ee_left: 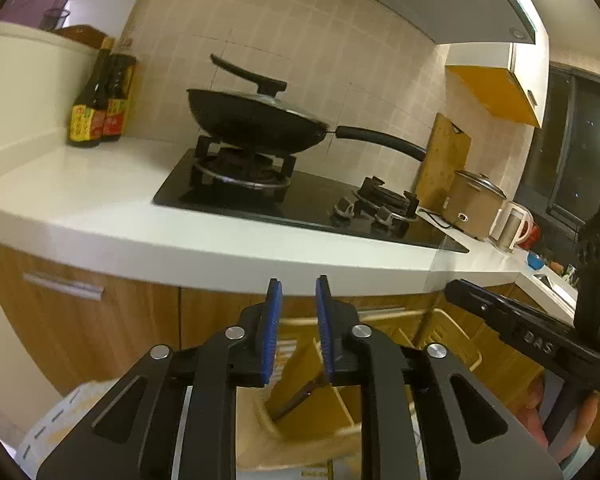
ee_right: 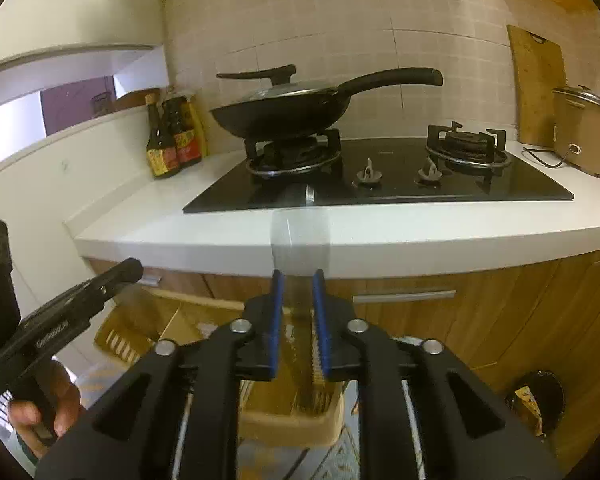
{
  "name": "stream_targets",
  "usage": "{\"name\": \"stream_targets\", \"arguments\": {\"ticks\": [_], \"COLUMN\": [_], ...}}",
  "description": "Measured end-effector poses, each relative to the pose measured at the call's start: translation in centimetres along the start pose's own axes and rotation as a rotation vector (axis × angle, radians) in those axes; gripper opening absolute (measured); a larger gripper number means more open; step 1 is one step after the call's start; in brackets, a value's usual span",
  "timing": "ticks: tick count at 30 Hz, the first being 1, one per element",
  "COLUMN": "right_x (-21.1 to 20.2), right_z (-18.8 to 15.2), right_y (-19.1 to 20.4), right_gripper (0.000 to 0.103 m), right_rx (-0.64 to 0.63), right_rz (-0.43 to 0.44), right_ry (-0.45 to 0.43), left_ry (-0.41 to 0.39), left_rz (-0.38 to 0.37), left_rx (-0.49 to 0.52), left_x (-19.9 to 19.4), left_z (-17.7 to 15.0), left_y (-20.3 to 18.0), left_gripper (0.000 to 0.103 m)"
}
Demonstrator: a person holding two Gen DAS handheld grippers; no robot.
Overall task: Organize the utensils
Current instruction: 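Drop the spoons into the beige caddy by opening both tools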
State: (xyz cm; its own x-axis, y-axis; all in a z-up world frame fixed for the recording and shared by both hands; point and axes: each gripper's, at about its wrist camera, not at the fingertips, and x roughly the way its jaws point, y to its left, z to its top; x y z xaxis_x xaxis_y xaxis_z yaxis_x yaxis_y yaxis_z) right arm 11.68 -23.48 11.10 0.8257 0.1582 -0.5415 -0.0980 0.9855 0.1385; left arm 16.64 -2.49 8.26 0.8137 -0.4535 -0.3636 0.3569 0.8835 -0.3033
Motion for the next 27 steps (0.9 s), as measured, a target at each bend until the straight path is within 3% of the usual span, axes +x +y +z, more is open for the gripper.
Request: {"name": "stream_targets", "arguments": {"ticks": [3,8,19,22,27], "right_x": [-1.7,-5.0,-10.5,-10.4,-9.8], "right_z": [-1.0,-2.7,-9.2,-11.4,-14.7], "right_y": [0.2,0.0,2.0,2.3,3.1], "right_gripper": [0.041,0.041,0.041,0.041,0.041], "right_rx": [0.002,0.046,0.076,0.100,0.087], "right_rz": [0.002,0.020,0.043,0.057,0.041], "right_ry": [-0.005,0.023,0.151,0.216,0.341], "left_ry": [0.009,0.051,0.170,0.247,0.470], "left_rz": [-0.005,-0.018,0.005,0.027,0.016], "left_rx": [-0.023,-0.046,-0.074,-0.092,-0.147], "left_x": [-1.4,-5.1,-12.1,-12.6,-11.2], "left_z": [-0.6,-1.8,-7.7,-9.7,-13.4], "left_y": [0.3,0.2,-0.6,-0.2,0.5], "left_gripper": [0.034,0.044,0.046,0.046,0.045]}}
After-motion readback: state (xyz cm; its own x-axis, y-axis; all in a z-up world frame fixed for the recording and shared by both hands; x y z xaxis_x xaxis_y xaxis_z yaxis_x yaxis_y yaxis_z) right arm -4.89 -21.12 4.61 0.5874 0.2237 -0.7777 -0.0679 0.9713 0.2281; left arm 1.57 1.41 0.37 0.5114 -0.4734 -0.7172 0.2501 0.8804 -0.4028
